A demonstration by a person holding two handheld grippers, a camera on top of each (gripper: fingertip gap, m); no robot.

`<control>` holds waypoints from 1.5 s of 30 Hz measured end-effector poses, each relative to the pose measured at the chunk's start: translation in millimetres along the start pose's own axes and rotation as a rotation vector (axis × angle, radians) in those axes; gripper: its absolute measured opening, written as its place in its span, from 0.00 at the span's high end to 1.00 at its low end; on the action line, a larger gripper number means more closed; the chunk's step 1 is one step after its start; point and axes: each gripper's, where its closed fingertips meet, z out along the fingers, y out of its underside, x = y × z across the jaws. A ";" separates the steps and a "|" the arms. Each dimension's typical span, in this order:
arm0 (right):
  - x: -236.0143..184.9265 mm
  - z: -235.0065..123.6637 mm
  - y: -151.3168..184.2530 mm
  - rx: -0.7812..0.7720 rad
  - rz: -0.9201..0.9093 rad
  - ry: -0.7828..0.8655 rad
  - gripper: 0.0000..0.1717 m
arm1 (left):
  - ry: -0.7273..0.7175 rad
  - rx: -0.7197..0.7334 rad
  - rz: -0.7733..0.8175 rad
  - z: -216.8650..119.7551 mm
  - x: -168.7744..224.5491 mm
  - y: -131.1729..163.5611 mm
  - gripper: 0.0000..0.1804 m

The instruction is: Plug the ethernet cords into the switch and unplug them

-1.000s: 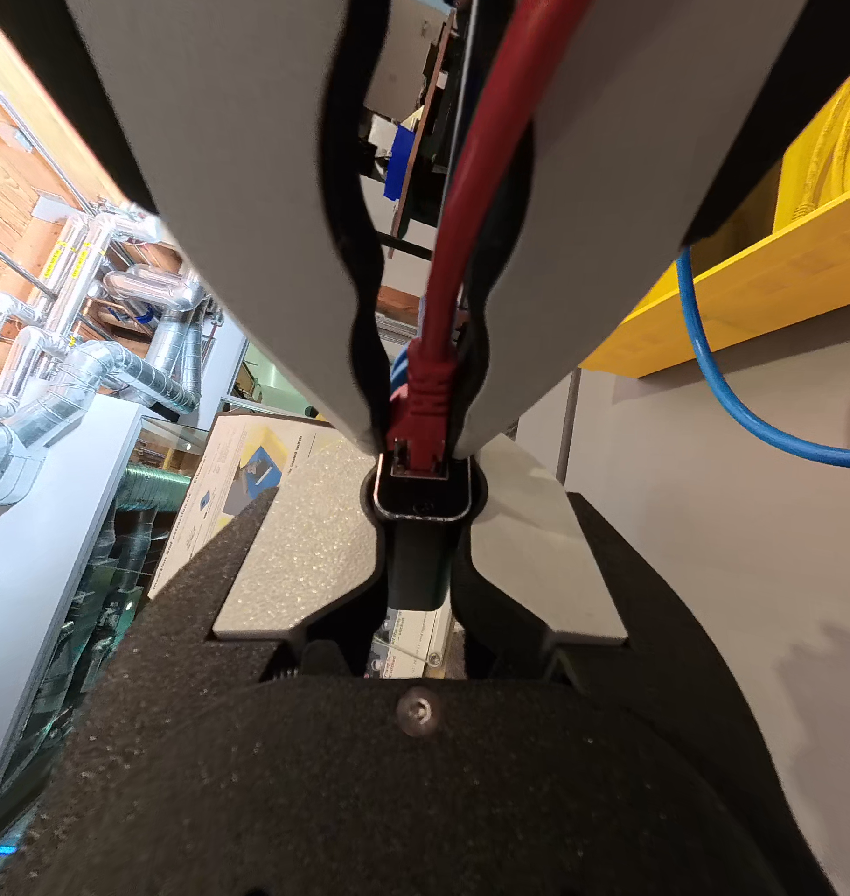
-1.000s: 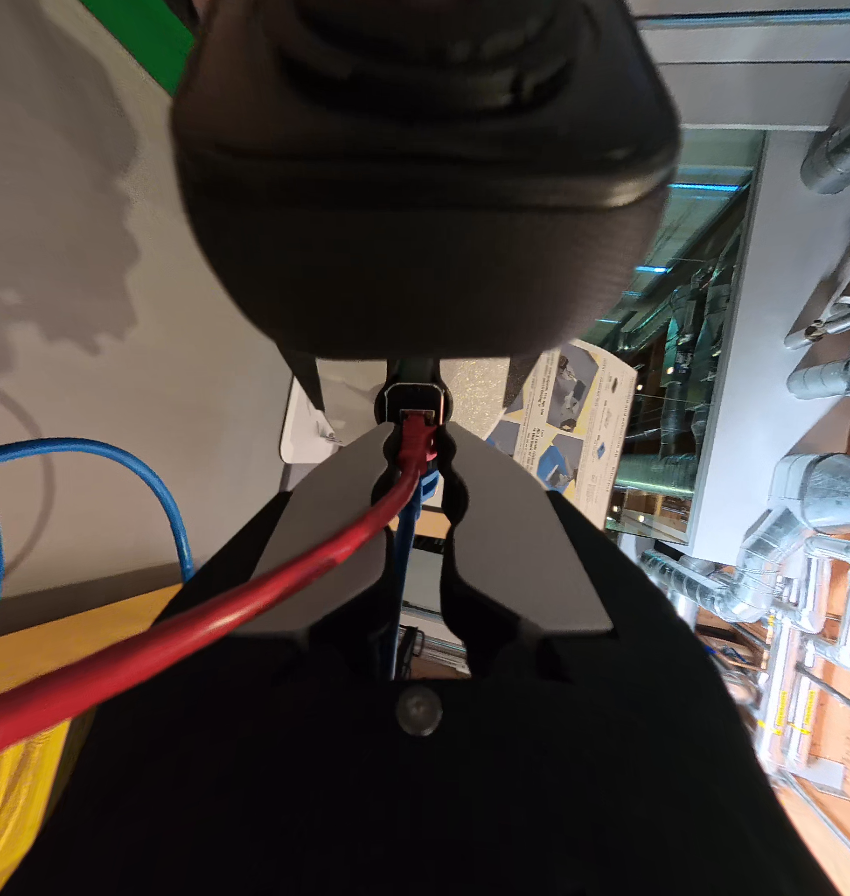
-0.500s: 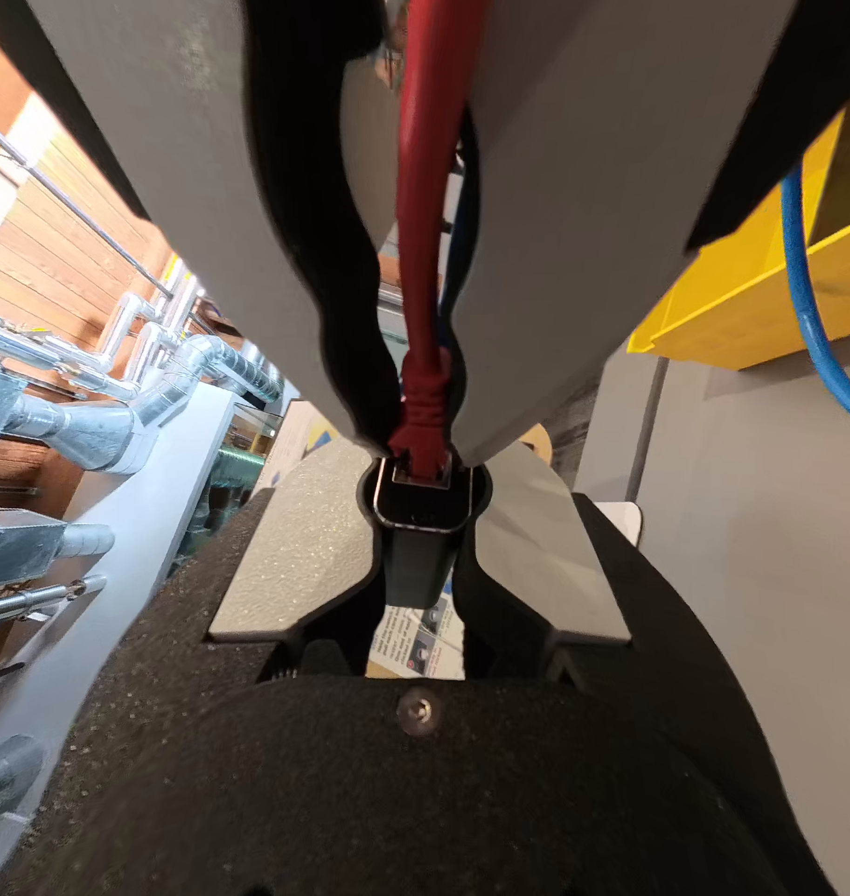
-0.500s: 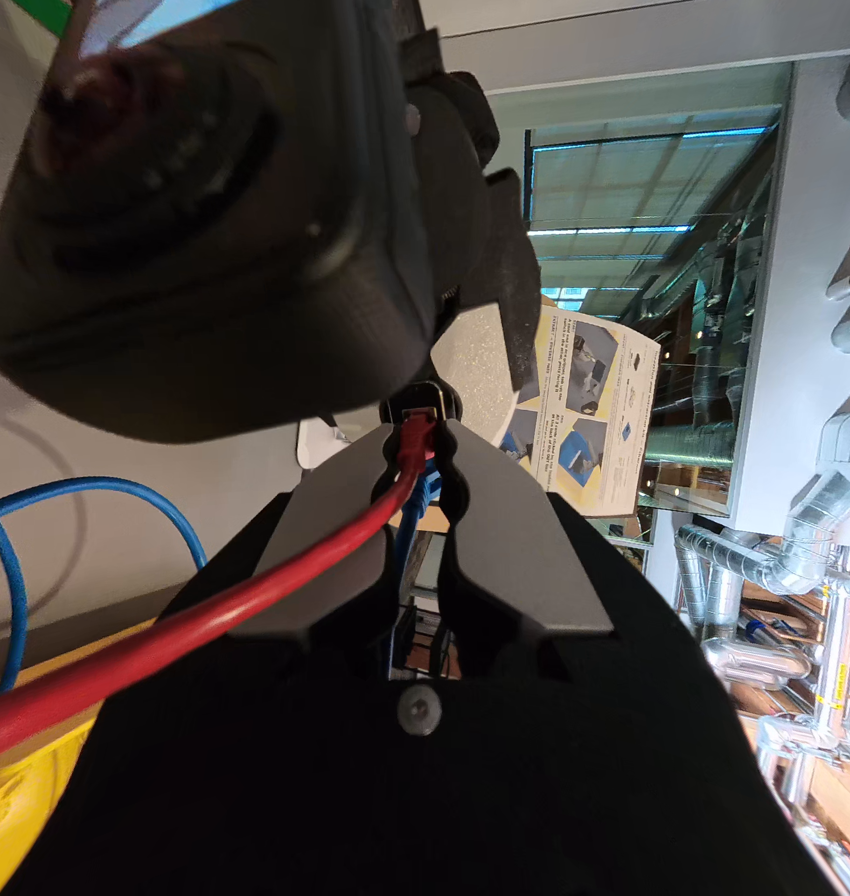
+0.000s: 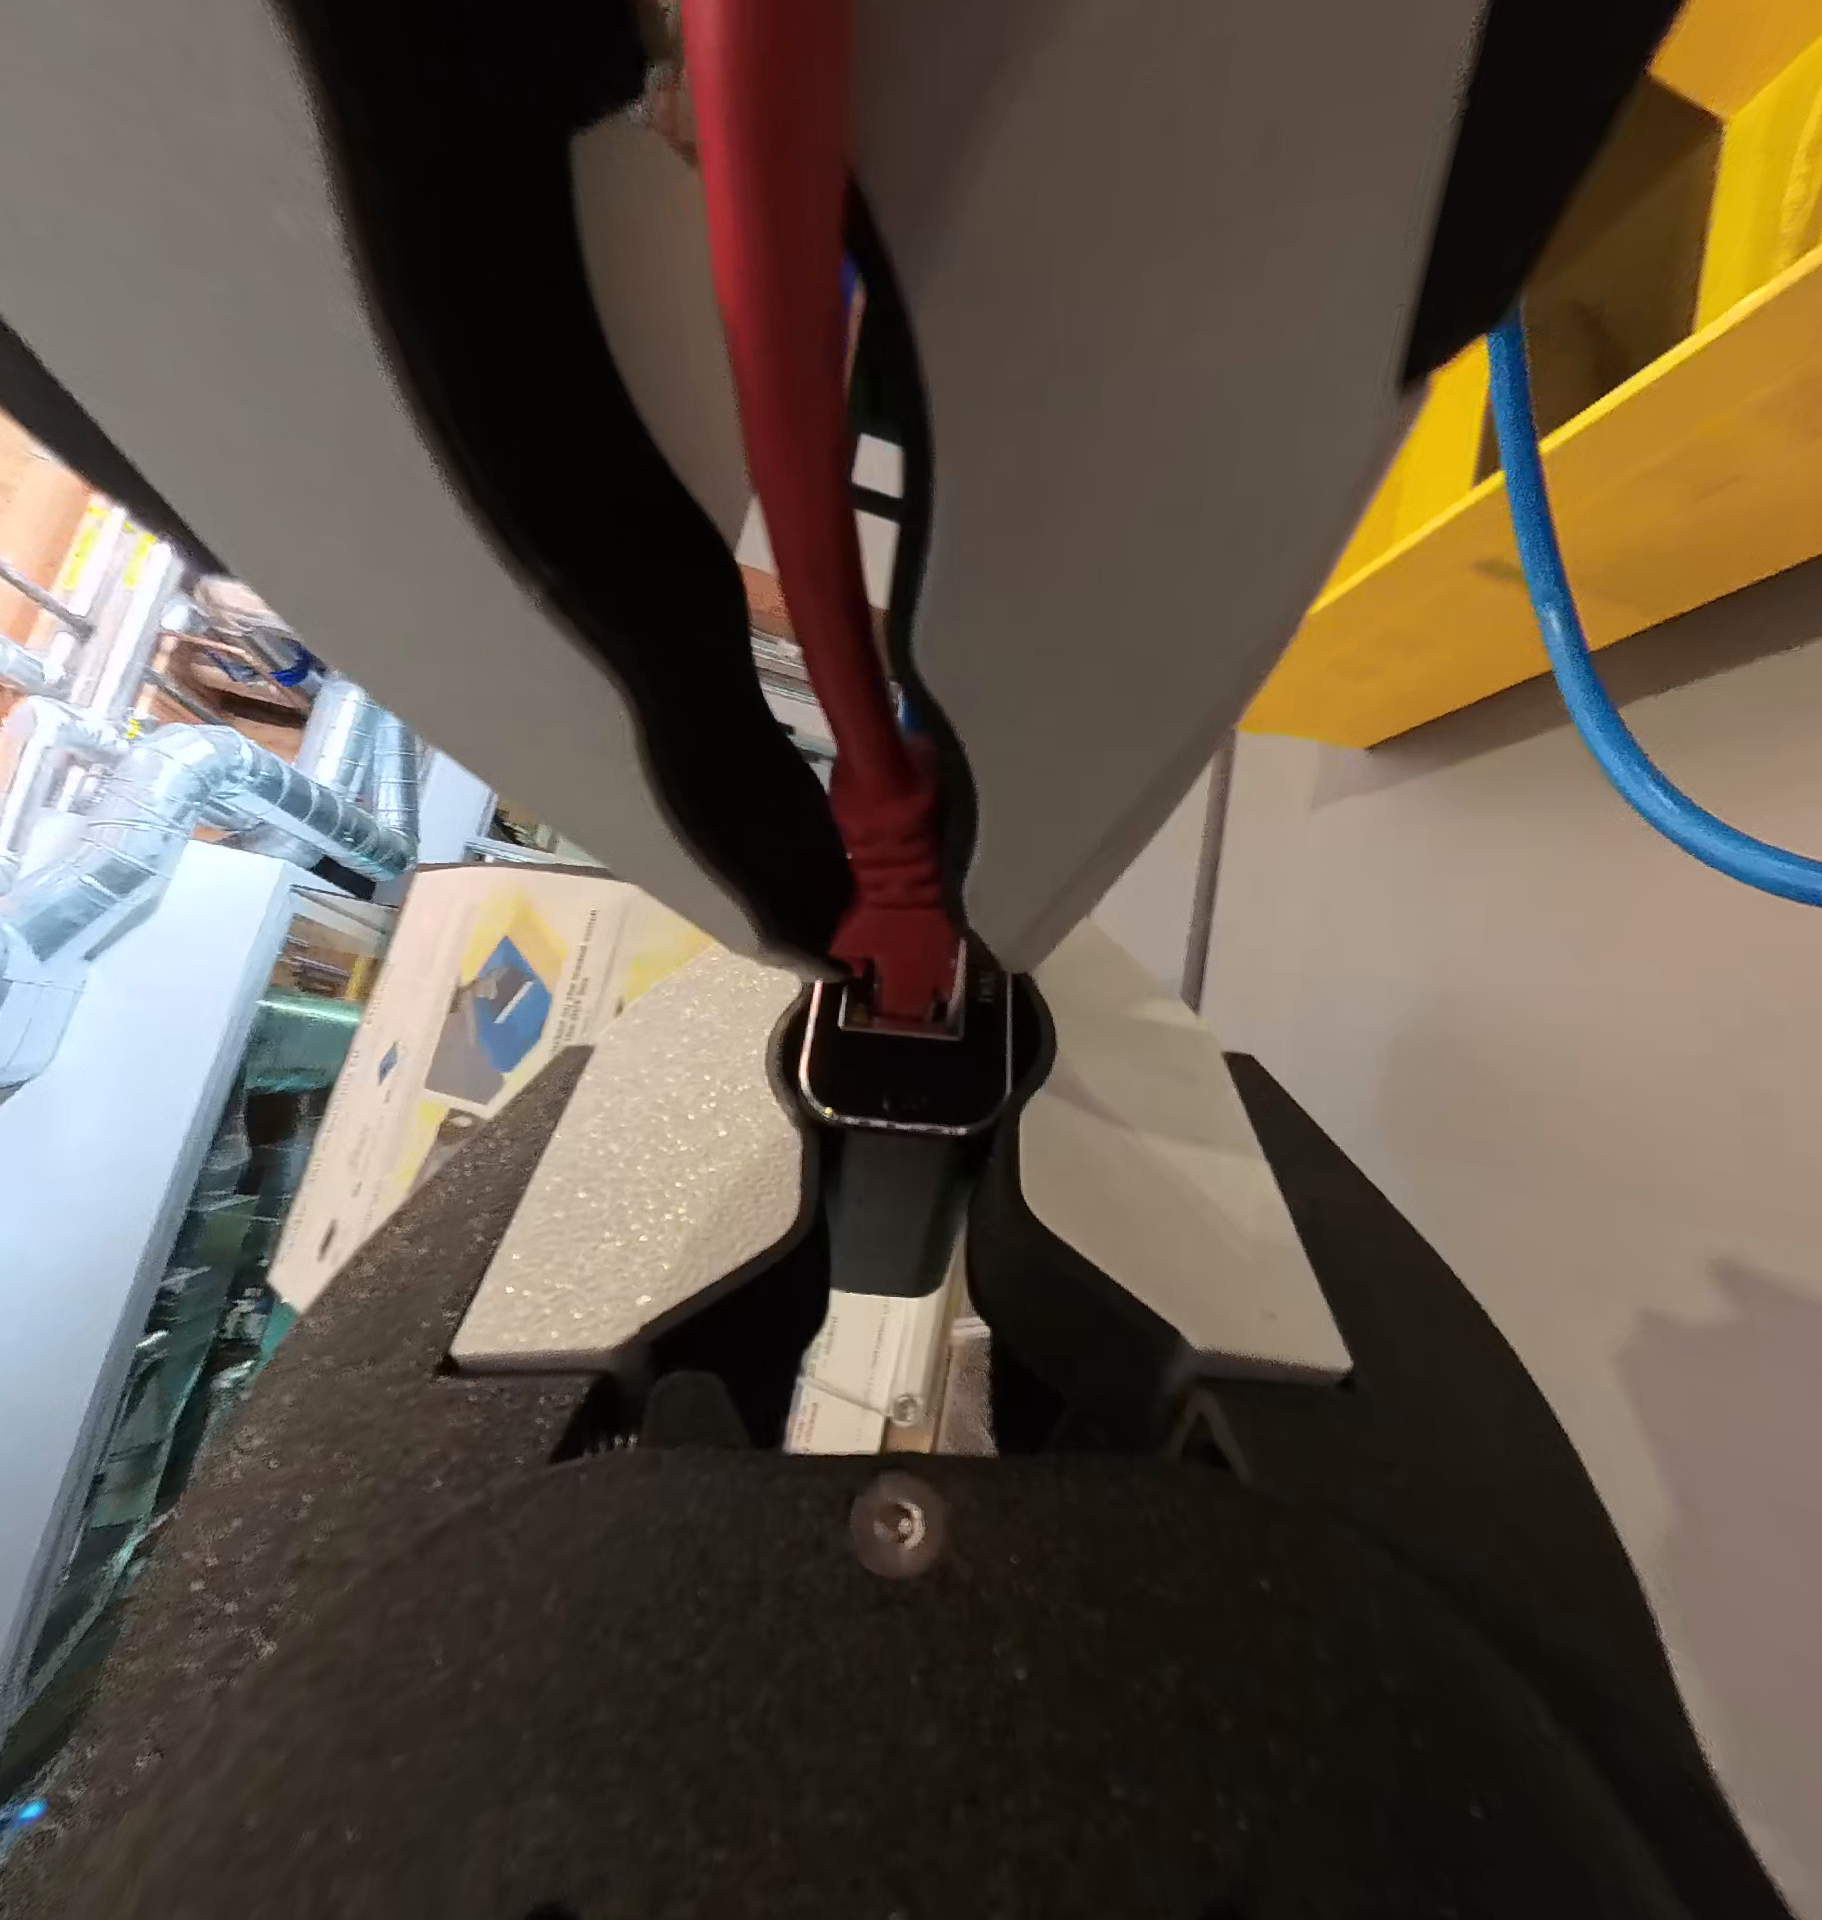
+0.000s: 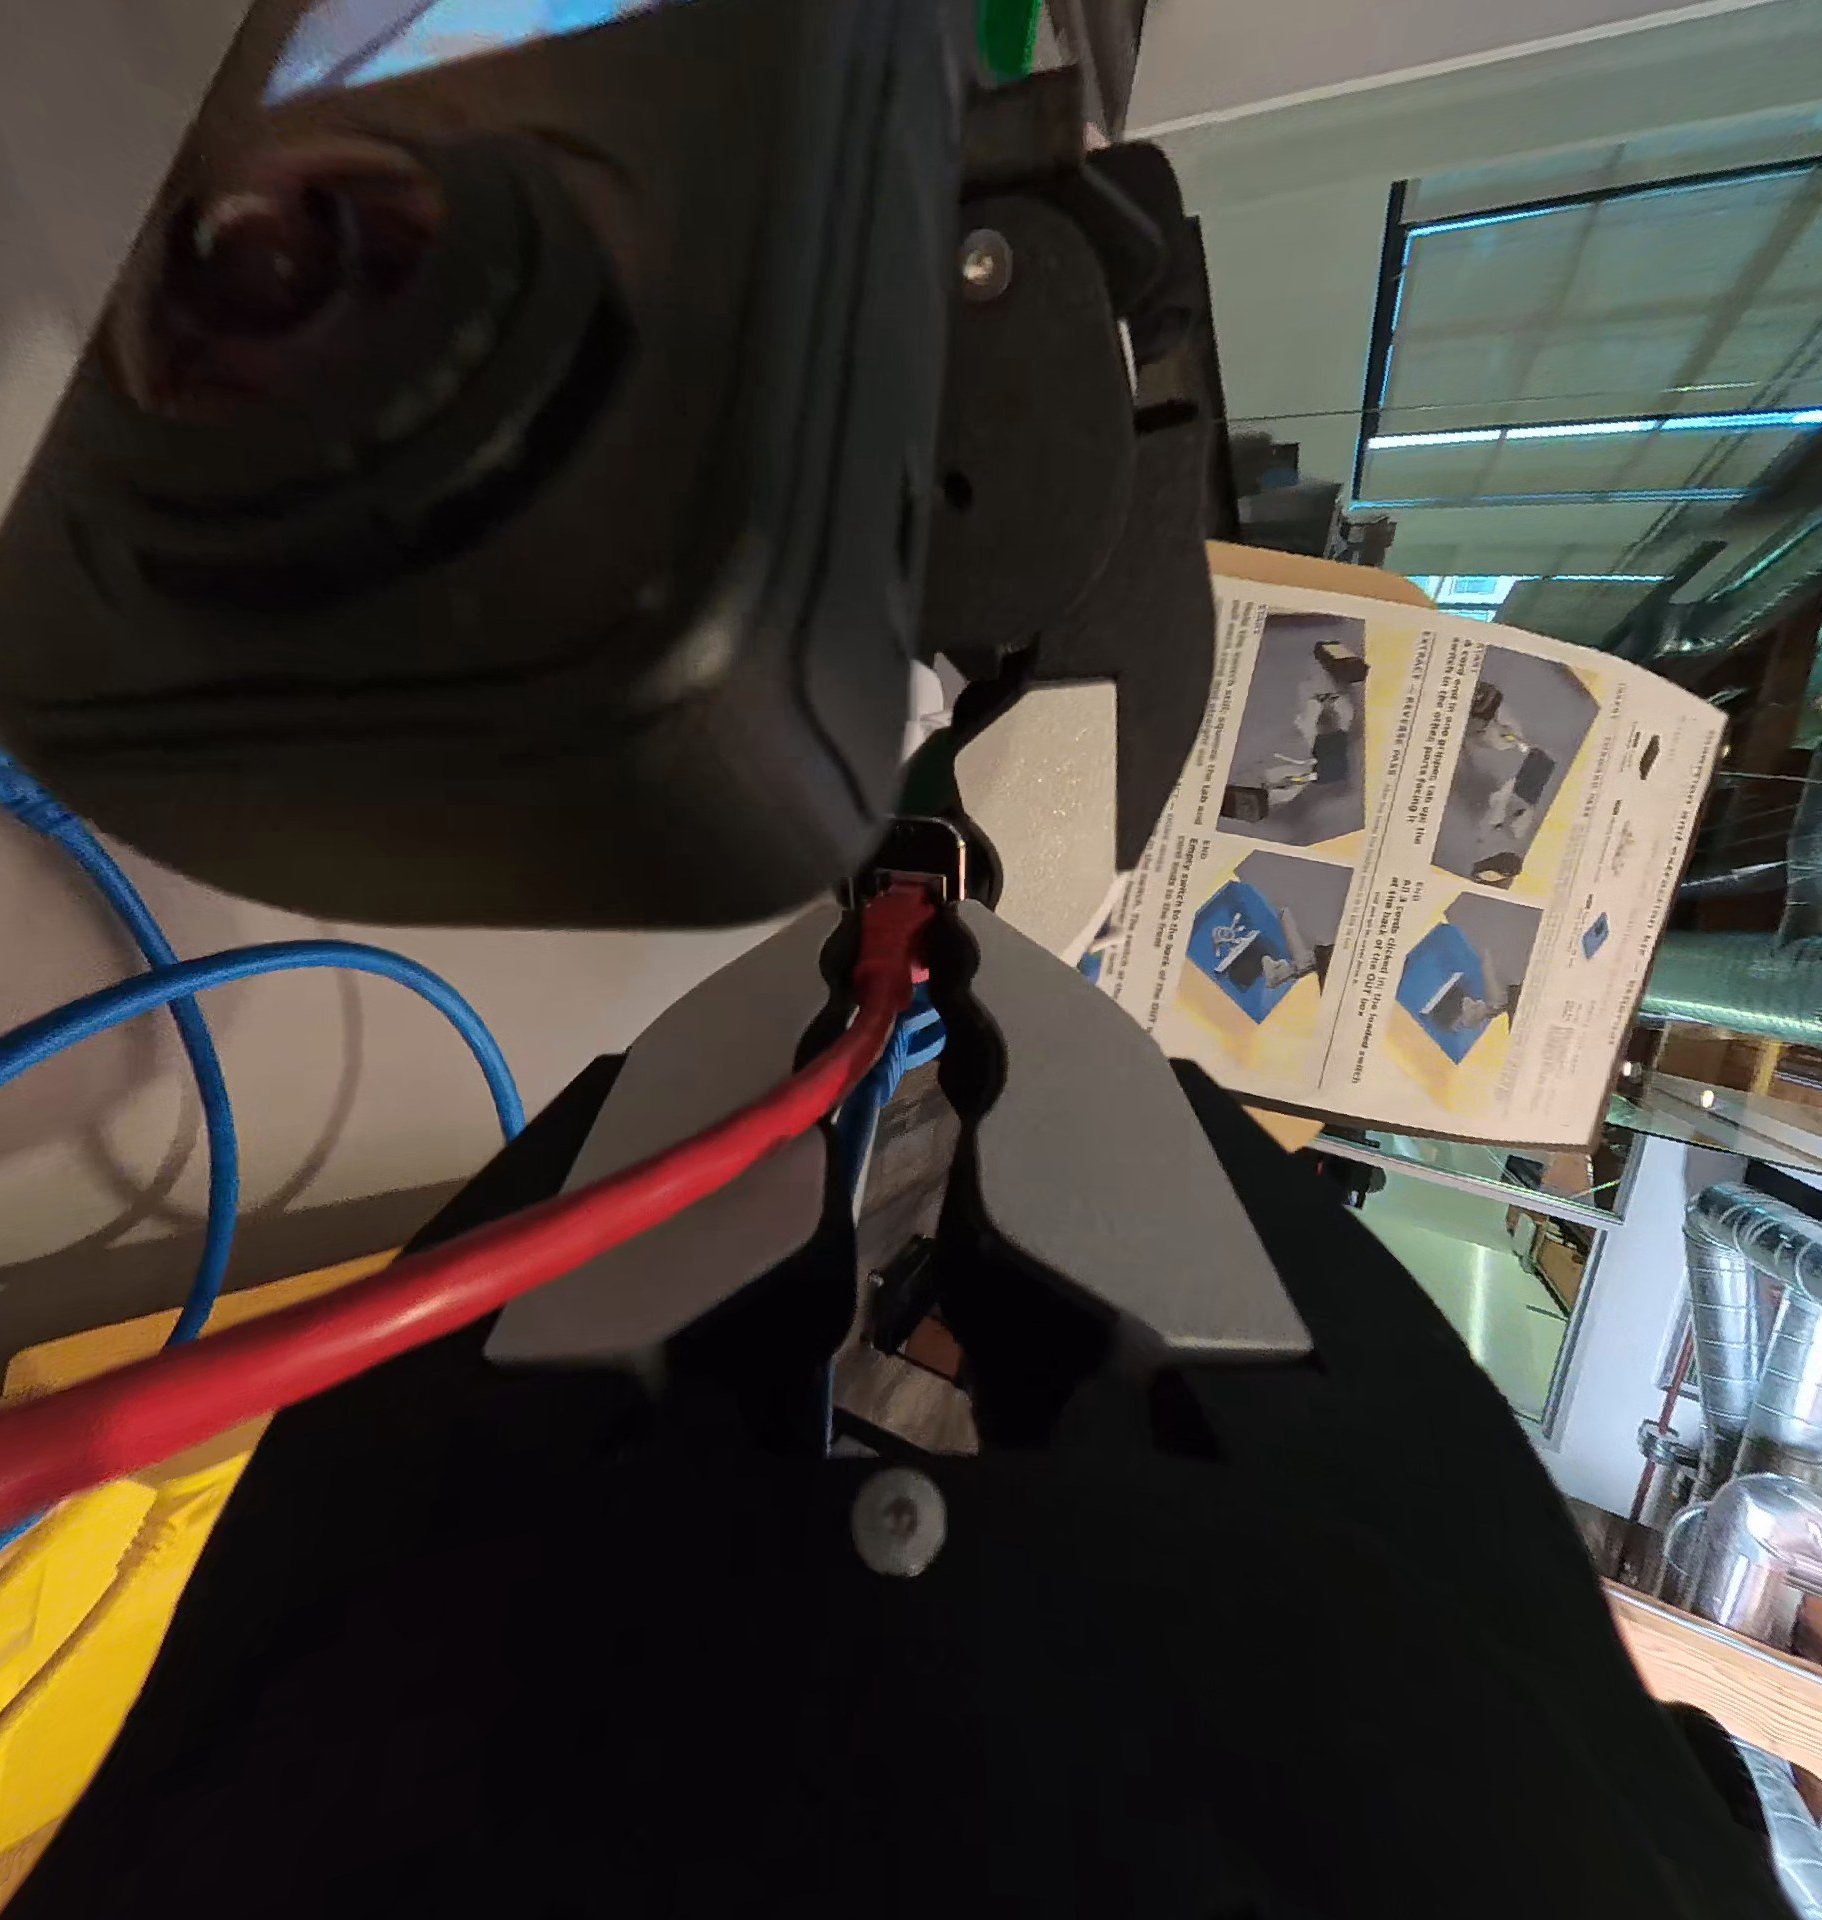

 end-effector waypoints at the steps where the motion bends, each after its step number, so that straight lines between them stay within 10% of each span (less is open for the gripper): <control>1: -0.9 0.4 1.7 -0.006 -0.004 -0.004 0.92 | 0.014 -0.006 -0.007 1.6 2.5 0.7 0.84; 45: -8.8 -27.7 5.8 0.002 -0.041 -0.044 0.92 | 0.091 0.066 -0.046 -4.1 11.2 -30.8 0.85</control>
